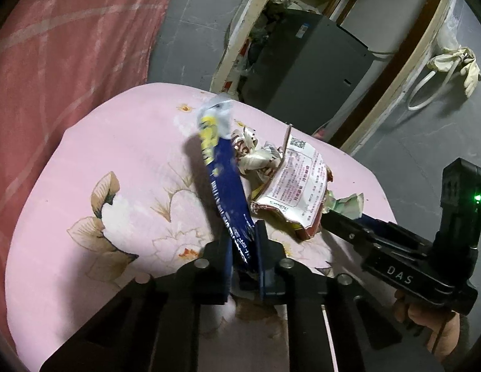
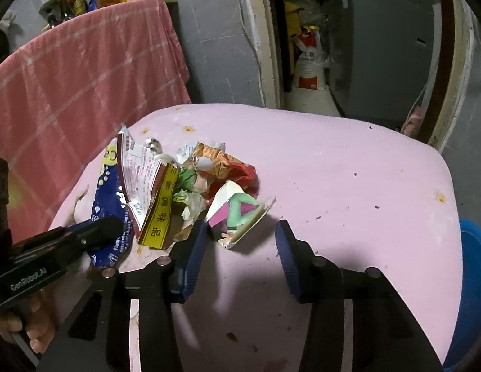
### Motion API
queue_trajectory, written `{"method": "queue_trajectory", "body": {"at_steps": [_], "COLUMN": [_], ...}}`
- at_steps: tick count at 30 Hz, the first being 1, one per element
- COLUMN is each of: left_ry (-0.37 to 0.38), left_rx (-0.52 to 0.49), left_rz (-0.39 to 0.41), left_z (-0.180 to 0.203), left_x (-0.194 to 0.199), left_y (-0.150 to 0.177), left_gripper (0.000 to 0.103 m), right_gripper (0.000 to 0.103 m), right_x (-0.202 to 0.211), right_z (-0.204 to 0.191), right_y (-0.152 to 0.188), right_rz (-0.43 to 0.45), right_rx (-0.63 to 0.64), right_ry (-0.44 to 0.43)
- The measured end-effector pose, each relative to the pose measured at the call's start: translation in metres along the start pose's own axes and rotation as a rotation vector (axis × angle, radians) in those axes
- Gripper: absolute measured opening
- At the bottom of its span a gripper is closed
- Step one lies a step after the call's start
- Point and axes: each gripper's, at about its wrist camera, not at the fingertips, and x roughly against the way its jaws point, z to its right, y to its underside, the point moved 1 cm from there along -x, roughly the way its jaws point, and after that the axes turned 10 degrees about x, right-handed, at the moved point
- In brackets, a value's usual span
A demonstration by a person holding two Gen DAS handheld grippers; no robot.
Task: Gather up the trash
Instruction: 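Hold the blue wrapper in the left gripper while the right gripper grasps the white-green carton piece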
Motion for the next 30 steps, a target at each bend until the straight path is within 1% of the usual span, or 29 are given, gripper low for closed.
{"method": "queue_trajectory", "body": {"at_steps": [2,4,5,7,10,13,21,24,26,29,30], "left_ry": [0.005,0.01,0.011,0.011,0.013,0.016,0.022,0.015,0.01,-0.009,-0.015], "left_rx": [-0.002,-0.006,-0.009,-0.012,-0.01,-0.003,-0.015,-0.018,-0.012,-0.004,0.002], "left_rz": [0.004,0.008,0.011,0.017,0.028,0.048,0.077,0.076,0.075,0.08,0.081], "left_z": [0.002,0.003,0.004,0.005,0.006,0.007,0.009,0.012,0.012,0.011,0.009], "left_x": [0.001,0.002,0.003,0.005,0.008,0.012,0.026,0.028,0.028,0.029,0.029], "left_y": [0.001,0.001,0.001,0.002,0.004,0.006,0.016,0.019,0.018,0.017,0.016], "left_gripper": [0.006,0.004,0.004,0.003,0.002,0.001,0.0,0.0,0.0,0.0,0.0], "right_gripper": [0.036,0.027,0.024,0.015,0.009,0.007,0.005,0.005,0.005,0.009,0.015], "right_x": [0.002,0.002,0.002,0.003,0.005,0.011,0.03,0.031,0.028,0.023,0.021], "right_z": [0.002,0.004,0.004,0.004,0.004,0.004,0.003,0.006,0.009,0.011,0.01], "right_y": [0.001,0.003,0.002,0.003,0.004,0.005,0.015,0.017,0.018,0.017,0.016], "right_rz": [0.008,0.013,0.015,0.024,0.035,0.055,0.091,0.076,0.067,0.054,0.05], "right_rx": [-0.013,-0.028,-0.032,-0.044,-0.051,-0.05,-0.045,-0.056,-0.091,-0.113,-0.111], "right_ry": [-0.005,-0.009,-0.01,-0.015,-0.015,-0.005,0.036,0.023,-0.006,-0.016,-0.018]}}
